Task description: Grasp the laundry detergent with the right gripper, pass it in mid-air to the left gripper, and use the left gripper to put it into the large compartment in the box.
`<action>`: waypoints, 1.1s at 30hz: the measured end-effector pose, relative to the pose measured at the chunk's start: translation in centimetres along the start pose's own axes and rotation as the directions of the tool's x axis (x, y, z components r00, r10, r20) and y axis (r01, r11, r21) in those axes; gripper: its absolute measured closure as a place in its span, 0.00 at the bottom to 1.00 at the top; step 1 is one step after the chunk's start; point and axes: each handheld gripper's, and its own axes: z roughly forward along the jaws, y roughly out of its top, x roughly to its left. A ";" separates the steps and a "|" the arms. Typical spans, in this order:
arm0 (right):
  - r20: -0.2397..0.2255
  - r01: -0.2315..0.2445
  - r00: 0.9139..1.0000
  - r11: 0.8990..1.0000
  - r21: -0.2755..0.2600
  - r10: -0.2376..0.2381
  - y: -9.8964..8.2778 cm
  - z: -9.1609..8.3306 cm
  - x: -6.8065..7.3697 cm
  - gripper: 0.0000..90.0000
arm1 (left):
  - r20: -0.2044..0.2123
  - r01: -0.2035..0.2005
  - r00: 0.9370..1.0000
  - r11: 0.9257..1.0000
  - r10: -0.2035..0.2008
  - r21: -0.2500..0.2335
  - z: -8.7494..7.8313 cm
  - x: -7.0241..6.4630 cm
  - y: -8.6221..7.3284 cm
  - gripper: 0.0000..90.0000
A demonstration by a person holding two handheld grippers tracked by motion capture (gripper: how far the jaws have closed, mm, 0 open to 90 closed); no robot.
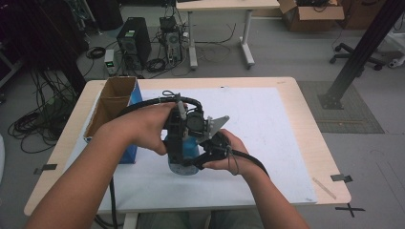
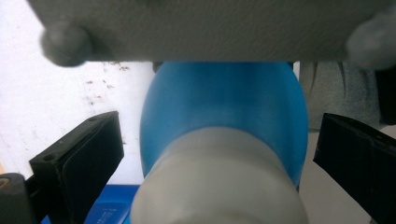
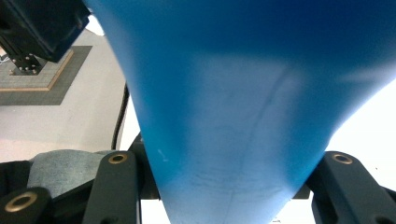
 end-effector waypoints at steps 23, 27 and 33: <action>-0.002 0.000 1.000 1.000 -0.005 0.000 0.3 -0.2 0.1 0.52 | -0.012 -0.004 1.000 1.000 0.004 0.006 0.1 0.0 0.0 0.08; 0.000 0.002 1.000 1.000 -0.005 -0.002 0.3 -0.2 0.0 0.52 | -0.022 -0.002 1.000 1.000 0.002 0.011 0.0 0.0 -0.1 0.09; 0.001 0.001 1.000 1.000 -0.006 -0.001 0.4 -0.2 0.0 0.52 | -0.024 -0.004 1.000 1.000 0.004 0.007 -0.1 0.0 -0.1 0.14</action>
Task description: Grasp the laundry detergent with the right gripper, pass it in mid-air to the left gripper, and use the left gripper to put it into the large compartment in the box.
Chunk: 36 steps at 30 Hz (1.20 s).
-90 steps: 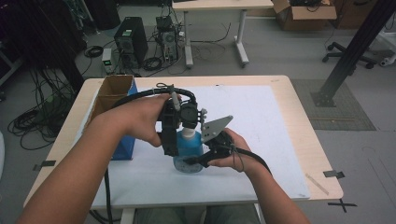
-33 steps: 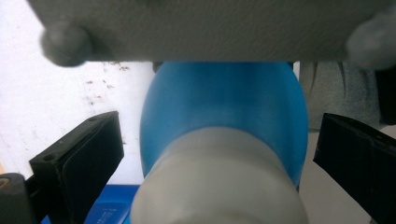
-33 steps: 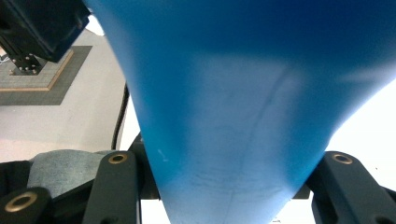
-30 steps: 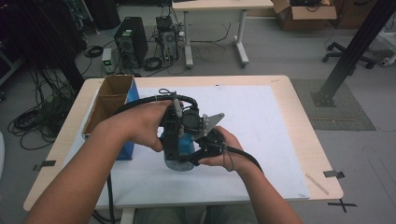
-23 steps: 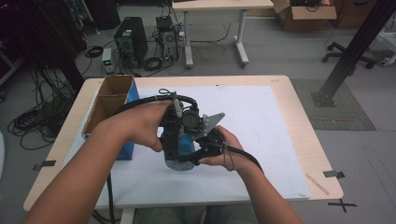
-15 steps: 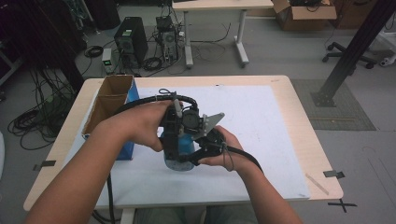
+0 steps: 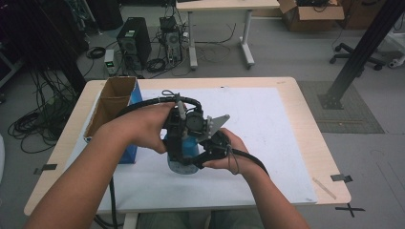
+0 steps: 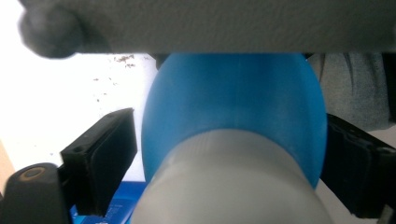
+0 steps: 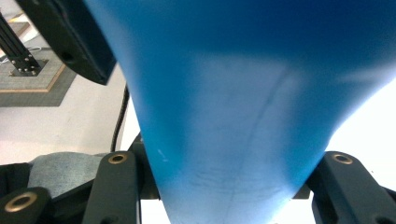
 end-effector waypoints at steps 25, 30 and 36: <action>0.006 0.003 1.000 1.000 -0.008 -0.003 0.3 0.1 0.0 0.52 | -0.024 -0.013 1.000 1.000 0.013 -0.001 -0.2 -0.1 -0.2 0.26; 0.005 0.000 1.000 1.000 -0.007 0.000 0.2 0.1 0.1 0.52 | -0.016 -0.016 1.000 1.000 0.016 0.002 -0.3 -0.2 -0.1 0.30; 0.009 0.005 1.000 1.000 -0.007 -0.005 0.2 0.1 0.0 0.52 | -0.014 -0.017 1.000 1.000 0.017 -0.001 -0.3 -0.2 -0.1 0.34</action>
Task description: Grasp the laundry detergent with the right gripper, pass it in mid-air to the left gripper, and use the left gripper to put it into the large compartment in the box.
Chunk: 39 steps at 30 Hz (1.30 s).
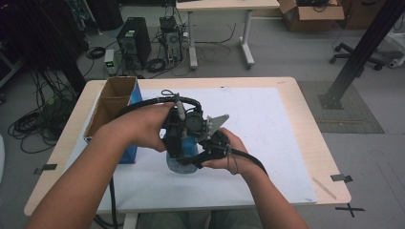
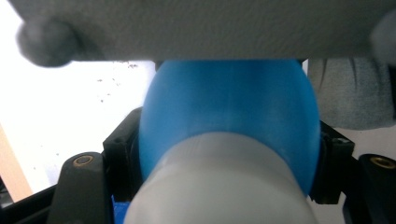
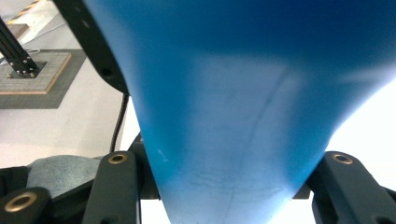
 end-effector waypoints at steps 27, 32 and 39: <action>0.023 0.019 1.000 1.000 0.001 -0.019 -0.3 0.2 0.4 0.49 | 0.038 0.025 0.999 1.000 -0.026 0.016 0.3 0.3 0.2 0.43; 0.059 0.042 0.997 0.999 -0.032 -0.041 -0.7 -0.2 0.2 0.46 | 0.032 0.010 0.999 0.999 -0.011 0.030 -0.1 0.5 0.3 0.43; 0.072 0.007 0.997 0.998 -0.068 -0.002 -1.2 -0.8 0.4 0.39 | 0.018 0.011 1.000 0.999 -0.012 0.050 0.1 0.7 0.3 0.43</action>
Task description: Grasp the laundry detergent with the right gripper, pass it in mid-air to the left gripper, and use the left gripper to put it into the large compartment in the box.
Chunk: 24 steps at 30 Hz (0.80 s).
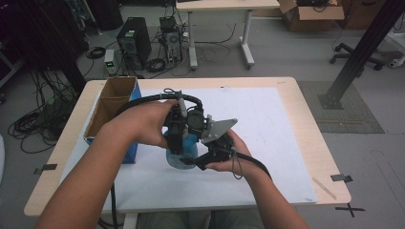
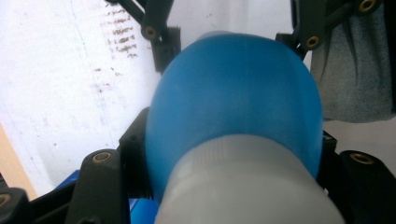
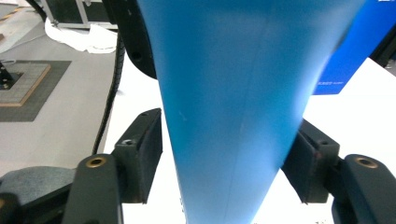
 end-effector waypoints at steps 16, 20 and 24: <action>0.016 -0.046 0.999 0.999 -0.029 0.046 -0.4 0.0 -0.4 0.20 | 0.008 0.014 1.000 1.000 -0.014 -0.008 -0.5 0.0 0.1 0.43; 0.030 -0.056 0.998 0.998 -0.036 0.057 -0.3 -0.3 -0.4 0.08 | 0.013 0.021 1.000 1.000 -0.021 -0.014 -0.6 0.0 0.1 0.43; 0.016 -0.011 1.000 1.000 -0.028 0.011 -0.2 -0.9 -0.6 0.03 | 0.019 0.028 0.999 0.999 -0.028 -0.019 -0.8 0.1 0.2 0.43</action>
